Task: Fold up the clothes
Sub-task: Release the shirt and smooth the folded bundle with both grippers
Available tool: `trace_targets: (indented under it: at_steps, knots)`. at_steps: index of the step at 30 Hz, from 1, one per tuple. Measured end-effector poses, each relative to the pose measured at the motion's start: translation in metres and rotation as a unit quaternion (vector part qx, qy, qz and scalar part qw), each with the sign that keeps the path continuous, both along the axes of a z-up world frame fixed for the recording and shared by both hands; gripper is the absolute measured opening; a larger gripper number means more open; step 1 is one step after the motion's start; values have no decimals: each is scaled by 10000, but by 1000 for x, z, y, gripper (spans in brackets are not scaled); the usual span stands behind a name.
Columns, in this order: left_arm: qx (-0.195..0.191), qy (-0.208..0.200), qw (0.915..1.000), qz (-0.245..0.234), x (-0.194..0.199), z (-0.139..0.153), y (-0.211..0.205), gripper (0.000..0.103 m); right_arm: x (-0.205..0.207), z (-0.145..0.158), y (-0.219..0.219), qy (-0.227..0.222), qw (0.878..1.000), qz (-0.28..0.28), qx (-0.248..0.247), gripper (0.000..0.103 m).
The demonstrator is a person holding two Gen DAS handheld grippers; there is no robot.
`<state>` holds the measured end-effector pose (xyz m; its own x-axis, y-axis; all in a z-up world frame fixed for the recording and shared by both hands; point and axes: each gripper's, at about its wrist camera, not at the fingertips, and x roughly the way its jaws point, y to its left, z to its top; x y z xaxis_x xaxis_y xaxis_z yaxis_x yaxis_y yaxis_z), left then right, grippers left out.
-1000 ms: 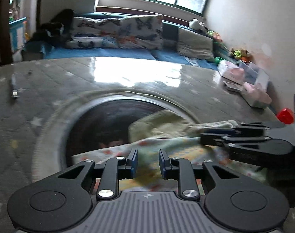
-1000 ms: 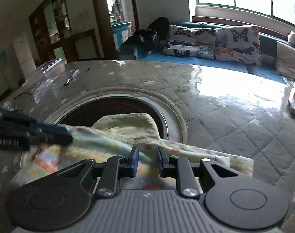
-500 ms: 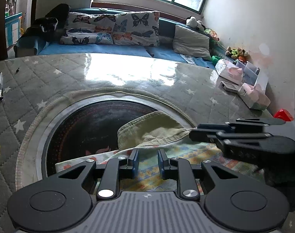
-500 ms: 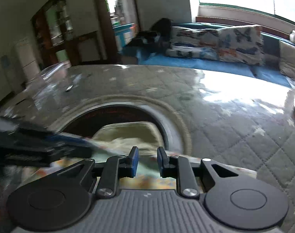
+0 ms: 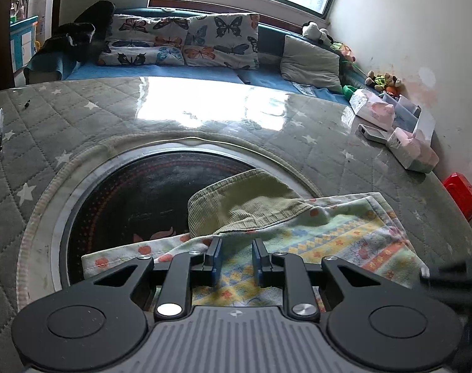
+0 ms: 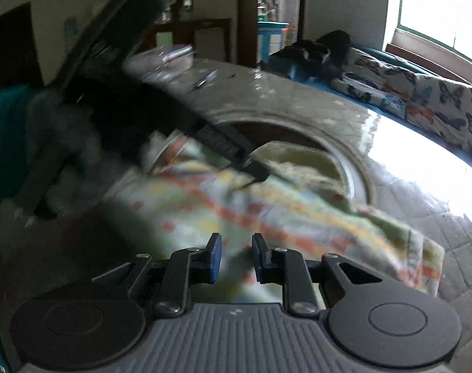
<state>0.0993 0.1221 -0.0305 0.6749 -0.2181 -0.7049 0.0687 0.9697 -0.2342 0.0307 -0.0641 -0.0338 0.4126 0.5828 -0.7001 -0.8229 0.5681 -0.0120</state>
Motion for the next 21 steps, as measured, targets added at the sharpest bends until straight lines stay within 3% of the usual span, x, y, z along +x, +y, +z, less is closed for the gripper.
trace_targets:
  at_steps: [8, 11, 15, 18, 21]
  knots:
    - [112, -134, 9998, 93, -14, 11, -4, 23, -22, 9, -11, -200, 9994, -131, 233, 21]
    - [136, -393, 9991, -28, -41, 23, -10, 22, -19, 14, -20, -185, 9984, -368, 393, 21]
    - [39, -440, 9988, -228, -78, 24, -20, 24, -16, 14, -29, -151, 9970, -583, 479, 21]
    - [-48, -350, 9991, -221, -97, 16, -27, 27, -18, 10, -30, -110, 9962, -659, 558, 21]
    - [-111, -300, 9994, -141, -107, 9, -29, 38, -20, 7, -32, -77, 9953, -761, 595, 23]
